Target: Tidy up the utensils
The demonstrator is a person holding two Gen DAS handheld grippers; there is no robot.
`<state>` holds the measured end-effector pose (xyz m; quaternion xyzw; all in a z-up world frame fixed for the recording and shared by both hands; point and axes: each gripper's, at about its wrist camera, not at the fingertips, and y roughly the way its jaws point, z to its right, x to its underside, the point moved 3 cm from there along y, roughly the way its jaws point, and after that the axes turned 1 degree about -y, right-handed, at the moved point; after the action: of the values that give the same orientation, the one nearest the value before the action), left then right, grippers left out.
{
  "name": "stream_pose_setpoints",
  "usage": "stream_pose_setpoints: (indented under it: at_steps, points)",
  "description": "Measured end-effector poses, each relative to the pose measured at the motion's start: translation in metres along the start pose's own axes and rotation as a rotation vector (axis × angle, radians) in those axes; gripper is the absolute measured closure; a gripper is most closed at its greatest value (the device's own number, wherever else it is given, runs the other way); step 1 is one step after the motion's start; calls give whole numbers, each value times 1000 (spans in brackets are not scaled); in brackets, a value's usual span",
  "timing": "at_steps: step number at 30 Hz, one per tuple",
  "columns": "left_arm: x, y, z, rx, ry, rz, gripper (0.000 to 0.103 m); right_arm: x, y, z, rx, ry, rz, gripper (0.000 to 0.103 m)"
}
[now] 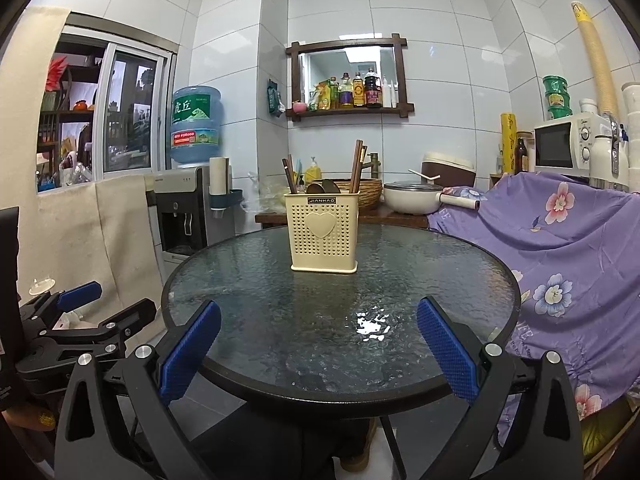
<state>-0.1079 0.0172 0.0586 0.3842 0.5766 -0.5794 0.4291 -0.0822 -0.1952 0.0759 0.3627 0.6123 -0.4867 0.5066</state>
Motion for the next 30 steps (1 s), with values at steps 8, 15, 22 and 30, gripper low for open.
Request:
stream_pose_setpoints:
  at_steps: [8,15,22,30]
  points:
    - [-1,-2,-3,-11,-14,8,6,0,0,0,-2,-3,2,6]
    - [0,-3,-5,-23,-15,15,6,-1,0,-5,-2,-7,3,6]
    - [-2,-3,-7,-23,-16,16,6,-2,1,-8,-6,-7,-6,6]
    - [-3,-4,-4,-19,-11,16,6,-2,1,-8,-7,-5,-6,6]
